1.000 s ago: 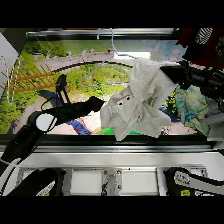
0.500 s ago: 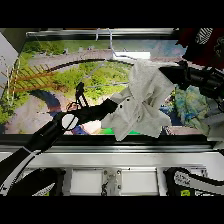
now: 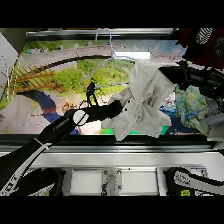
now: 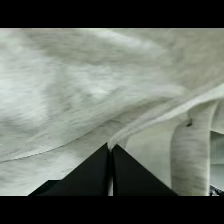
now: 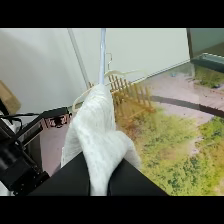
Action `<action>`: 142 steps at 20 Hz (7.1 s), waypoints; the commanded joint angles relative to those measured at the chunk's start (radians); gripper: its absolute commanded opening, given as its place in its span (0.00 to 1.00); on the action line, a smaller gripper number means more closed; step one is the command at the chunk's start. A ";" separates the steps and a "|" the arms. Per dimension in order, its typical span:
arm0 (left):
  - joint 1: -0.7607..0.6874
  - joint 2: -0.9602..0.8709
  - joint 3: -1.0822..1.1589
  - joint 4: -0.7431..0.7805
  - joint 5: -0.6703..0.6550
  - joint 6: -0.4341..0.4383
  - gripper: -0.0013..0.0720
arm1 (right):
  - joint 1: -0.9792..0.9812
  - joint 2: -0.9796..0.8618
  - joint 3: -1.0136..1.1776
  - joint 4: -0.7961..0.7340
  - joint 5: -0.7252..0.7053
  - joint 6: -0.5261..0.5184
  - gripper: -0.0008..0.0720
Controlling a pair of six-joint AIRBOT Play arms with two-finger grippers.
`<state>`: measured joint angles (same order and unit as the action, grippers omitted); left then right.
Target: Fold the clothes and pants, and hang the long-sleeved shirts on hangers.
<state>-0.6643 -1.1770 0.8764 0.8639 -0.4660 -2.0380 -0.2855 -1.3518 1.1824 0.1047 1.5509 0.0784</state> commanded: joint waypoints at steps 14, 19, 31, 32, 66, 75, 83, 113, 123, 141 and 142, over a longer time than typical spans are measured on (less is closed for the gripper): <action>0.408 0.357 -0.181 0.138 -0.262 0.097 0.05 | 0.084 0.137 0.001 0.020 -0.082 0.140 0.03; 0.434 0.357 -0.180 0.140 -0.245 0.121 0.05 | 0.121 0.140 0.001 0.098 -0.088 0.163 0.03; 0.661 0.357 -0.180 0.139 -0.277 0.221 0.05 | 0.121 0.148 0.001 0.019 -0.085 0.211 0.03; 0.676 0.357 -0.180 0.139 -0.283 0.238 0.05 | 0.121 0.148 0.001 0.019 -0.085 0.211 0.03; 0.843 0.270 -0.039 0.236 -0.455 0.394 0.05 | 0.120 0.148 0.001 -0.103 -0.080 0.233 0.03; 0.723 0.270 0.277 0.246 -0.541 0.454 0.05 | 0.122 0.147 -0.003 -0.182 -0.043 0.167 0.03; 0.717 0.261 0.416 0.455 -0.669 0.459 0.05 | 0.097 0.148 -0.066 -0.208 -0.063 0.154 0.03; 0.355 0.152 0.778 0.420 -0.763 0.460 0.05 | 0.271 0.152 -0.074 -0.005 -0.203 0.130 0.03; 0.391 0.214 0.814 0.428 -0.791 0.459 0.85 | 0.281 0.153 -0.074 0.102 -0.212 0.130 0.03; 0.375 0.180 0.811 0.425 -0.818 0.434 0.05 | -0.094 0.324 -0.033 0.256 -0.560 -0.050 0.03; 0.360 0.158 0.811 0.425 -0.818 0.434 0.05 | -0.151 0.349 -0.033 0.246 -0.595 -0.050 0.03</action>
<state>-0.2554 -0.9665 1.6871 1.2877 -1.2819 -1.6035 -0.2970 -1.0660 1.1454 0.3721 1.0721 0.0364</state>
